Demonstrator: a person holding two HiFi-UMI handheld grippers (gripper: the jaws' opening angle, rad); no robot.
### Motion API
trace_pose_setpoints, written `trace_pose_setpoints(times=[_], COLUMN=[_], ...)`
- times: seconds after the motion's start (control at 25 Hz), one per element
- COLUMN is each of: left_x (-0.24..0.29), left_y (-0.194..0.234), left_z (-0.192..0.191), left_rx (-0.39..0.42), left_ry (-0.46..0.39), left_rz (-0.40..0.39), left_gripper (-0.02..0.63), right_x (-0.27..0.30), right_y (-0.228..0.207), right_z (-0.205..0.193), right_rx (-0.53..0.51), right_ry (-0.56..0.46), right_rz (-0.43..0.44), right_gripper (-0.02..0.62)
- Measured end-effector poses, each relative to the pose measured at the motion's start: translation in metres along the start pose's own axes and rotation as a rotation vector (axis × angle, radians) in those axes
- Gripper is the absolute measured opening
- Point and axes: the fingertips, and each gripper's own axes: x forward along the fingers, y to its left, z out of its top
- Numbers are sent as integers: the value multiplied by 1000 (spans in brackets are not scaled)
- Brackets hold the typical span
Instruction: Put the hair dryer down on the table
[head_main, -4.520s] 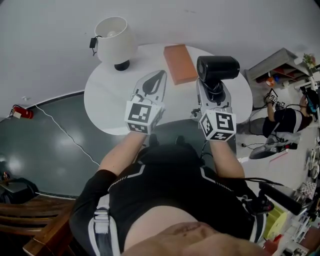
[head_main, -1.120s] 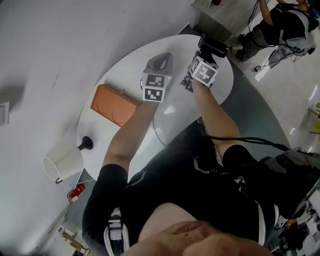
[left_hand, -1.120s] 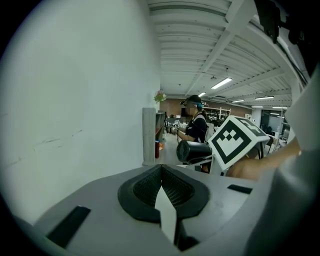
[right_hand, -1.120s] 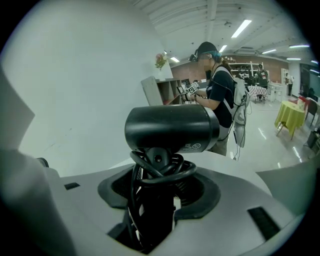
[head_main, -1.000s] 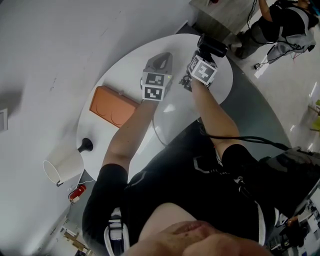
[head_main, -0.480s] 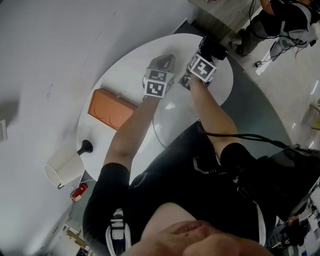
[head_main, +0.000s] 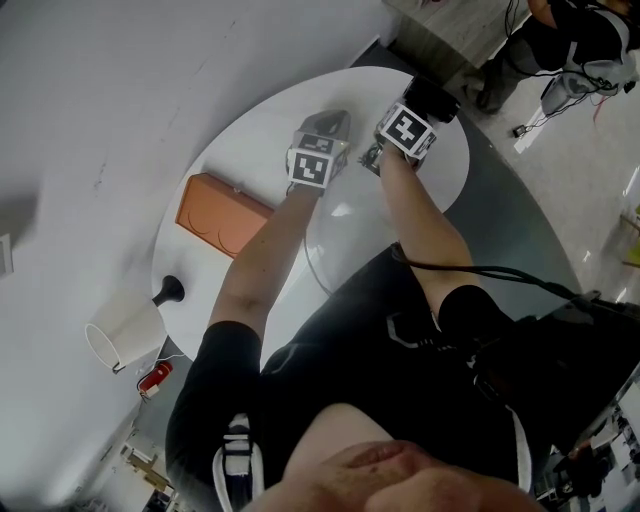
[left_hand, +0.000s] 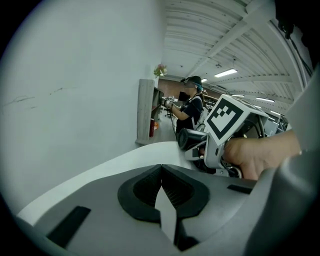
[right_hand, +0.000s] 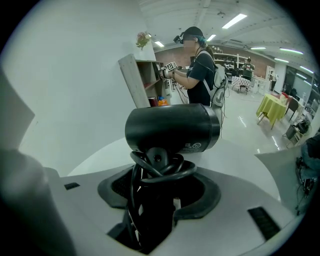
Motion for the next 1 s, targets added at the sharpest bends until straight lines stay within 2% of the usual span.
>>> trace_pose_setpoints(times=[0.08, 0.24, 0.44, 0.84, 1.0], left_x=[-1, -3, -4, -10, -17], left_y=[3, 1, 1, 3, 5], left_z=[-6, -7, -8, -10, -8], left_rx=[-22, -10, -12, -15, -18], left_ry=[12, 17, 12, 16, 9], left_rz=[7, 0, -2, 10, 25], left_gripper=[32, 32, 32, 32, 32], right_x=[-1, -3, 0, 0, 0], right_y=[0, -4, 2, 1, 6], right_z=[0, 3, -2, -1, -2], right_rx=[-7, -28, -13, -22, -15], right_ry=[6, 4, 18, 24, 27], right_rz=[-15, -49, -22, -40, -2], right_gripper=[232, 233, 236, 241, 275])
